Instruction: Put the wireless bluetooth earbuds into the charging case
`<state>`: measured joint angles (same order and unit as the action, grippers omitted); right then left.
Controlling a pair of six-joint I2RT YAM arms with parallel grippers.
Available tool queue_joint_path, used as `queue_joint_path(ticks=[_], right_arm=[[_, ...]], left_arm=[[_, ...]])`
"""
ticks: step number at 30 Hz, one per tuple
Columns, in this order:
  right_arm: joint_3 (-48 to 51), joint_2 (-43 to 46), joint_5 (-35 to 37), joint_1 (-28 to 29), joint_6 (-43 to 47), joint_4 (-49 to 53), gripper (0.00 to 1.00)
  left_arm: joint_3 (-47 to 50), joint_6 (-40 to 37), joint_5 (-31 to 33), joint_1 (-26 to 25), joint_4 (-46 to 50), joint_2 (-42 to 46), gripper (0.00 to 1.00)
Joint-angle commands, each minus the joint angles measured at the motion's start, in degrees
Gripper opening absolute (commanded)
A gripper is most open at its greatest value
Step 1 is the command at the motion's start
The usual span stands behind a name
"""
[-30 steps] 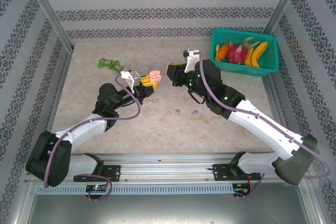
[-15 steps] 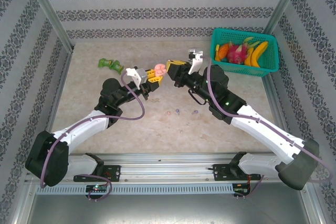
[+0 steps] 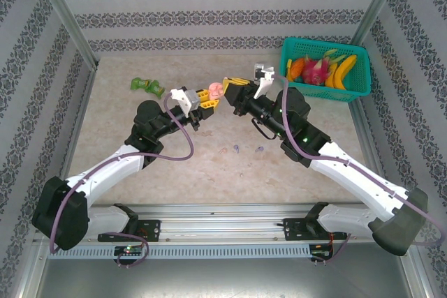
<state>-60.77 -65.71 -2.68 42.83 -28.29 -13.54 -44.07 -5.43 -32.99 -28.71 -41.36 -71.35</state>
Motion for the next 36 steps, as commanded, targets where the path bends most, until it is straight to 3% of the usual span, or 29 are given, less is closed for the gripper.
queue_joint_path(ticks=[1, 36], right_arm=[[1.4, -0.2, -1.0, -0.7, -0.3, -2.7, 0.16], [4.6, -0.3, -1.8, -1.3, -3.8, -3.8, 0.14]], left_arm=[[-2.2, -1.5, -1.3, -1.0, 0.6, 1.5, 0.00], [-2.0, -0.9, -0.4, -1.6, 0.1, 1.5, 0.00]])
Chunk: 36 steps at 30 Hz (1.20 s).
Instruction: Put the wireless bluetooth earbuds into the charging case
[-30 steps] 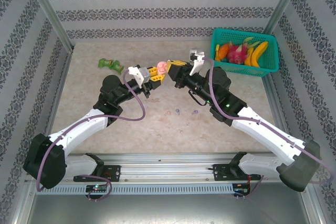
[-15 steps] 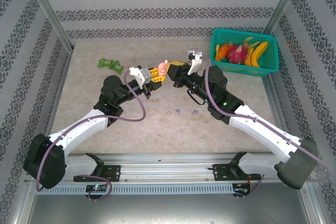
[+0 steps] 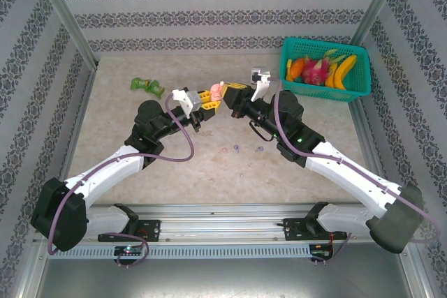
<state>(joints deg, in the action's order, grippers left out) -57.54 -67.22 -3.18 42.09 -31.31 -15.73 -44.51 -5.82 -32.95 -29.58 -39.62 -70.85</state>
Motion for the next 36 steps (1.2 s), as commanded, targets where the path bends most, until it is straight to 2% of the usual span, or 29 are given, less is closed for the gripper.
queue_joint_path(ticks=[1, 30, 36], right_arm=[[1.5, 1.1, -1.3, -0.5, -1.0, -1.8, 0.14], [4.1, -0.2, -2.3, -0.5, -2.9, -2.5, 0.14], [3.2, -0.7, -2.8, -1.6, -3.3, -1.2, 0.15]], left_arm=[[-1.7, -0.4, -0.5, -0.7, -1.8, 1.0, 0.00], [-2.6, 0.8, -0.1, -0.7, -3.5, 0.7, 0.00], [-0.9, 1.6, 2.0, -0.7, -4.4, -0.7, 0.00]])
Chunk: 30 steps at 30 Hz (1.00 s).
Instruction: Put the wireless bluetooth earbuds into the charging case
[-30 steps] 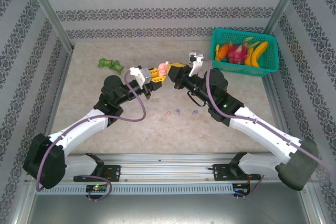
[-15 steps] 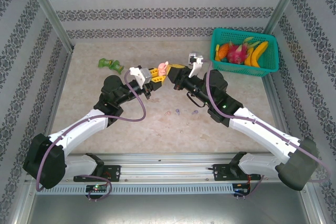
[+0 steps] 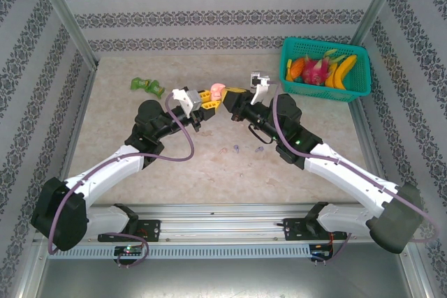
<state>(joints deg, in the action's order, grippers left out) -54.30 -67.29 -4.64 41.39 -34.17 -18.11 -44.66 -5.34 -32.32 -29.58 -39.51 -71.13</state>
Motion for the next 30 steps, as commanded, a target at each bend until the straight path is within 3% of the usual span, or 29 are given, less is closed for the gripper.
queue_joint_path(ticks=[1, 8, 16, 21, 30], right_arm=[[0.1, -0.4, -1.4, -1.3, -0.7, 1.5, 0.15], [3.2, 3.7, -0.1, -5.6, -2.9, 7.4, 0.23], [4.4, 0.2, 1.7, -13.7, -6.8, 22.0, 0.50], [0.8, -8.2, 3.5, -18.0, -9.0, 32.7, 0.54], [-3.5, -20.4, 3.0, -21.7, -13.2, 39.0, 0.54]], left_arm=[[0.3, 1.3, 2.3, -0.7, -5.5, -0.5, 0.00], [6.1, 1.1, 9.0, -0.6, -8.8, 0.5, 0.00], [10.0, 1.3, 12.1, -0.3, -8.5, 2.6, 0.00], [13.5, 2.7, 13.2, -0.2, -9.5, 3.9, 0.00], [17.8, 5.0, 15.1, -0.1, -11.6, 4.2, 0.00]])
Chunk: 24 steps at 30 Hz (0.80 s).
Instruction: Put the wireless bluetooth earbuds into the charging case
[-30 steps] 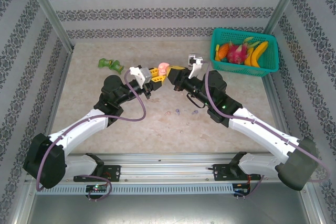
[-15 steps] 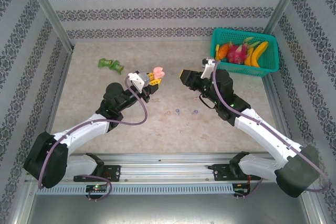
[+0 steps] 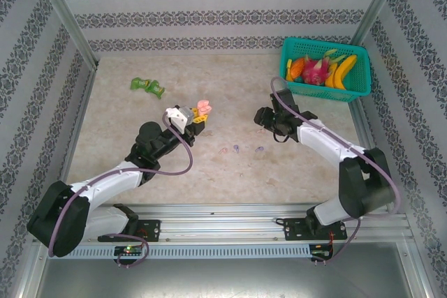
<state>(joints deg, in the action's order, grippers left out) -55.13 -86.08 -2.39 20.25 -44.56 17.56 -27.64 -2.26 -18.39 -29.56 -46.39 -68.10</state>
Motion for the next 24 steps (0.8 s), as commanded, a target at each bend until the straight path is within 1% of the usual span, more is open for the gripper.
queue_joint_path(ticks=[1, 4, 11, 15, 18, 21, 24], right_arm=[[-3.3, -2.7, 0.0, -0.6, -3.5, 3.4, 0.54], [-5.7, -5.5, -1.4, 1.4, -4.8, 3.4, 0.54], [-10.0, -10.1, -1.6, 11.0, -6.1, 3.9, 0.54], [-11.4, -12.3, -1.5, 15.4, -3.4, 4.0, 0.54], [-11.7, -14.3, -4.1, 16.4, -0.5, 4.1, 0.53], [-11.8, -16.5, -7.3, 16.9, 0.4, 3.9, 0.51], [-11.1, -17.1, -6.9, 18.3, -0.4, 3.6, 0.50]], left_arm=[[1.0, 2.2, 1.5, -0.1, -4.7, 1.0, 0.00], [1.8, 2.0, 2.2, -0.1, -4.8, 0.9, 0.00], [3.2, 1.9, 4.6, 1.3, -5.3, 1.3, 0.00], [4.4, 2.9, 4.6, 3.1, -6.1, 2.2, 0.00], [5.1, 3.1, 4.6, 3.9, -5.2, 4.0, 0.00], [5.8, 3.1, 4.5, 4.6, -4.8, 5.2, 0.00], [6.1, 3.3, 4.2, 4.9, -4.7, 5.8, 0.00]])
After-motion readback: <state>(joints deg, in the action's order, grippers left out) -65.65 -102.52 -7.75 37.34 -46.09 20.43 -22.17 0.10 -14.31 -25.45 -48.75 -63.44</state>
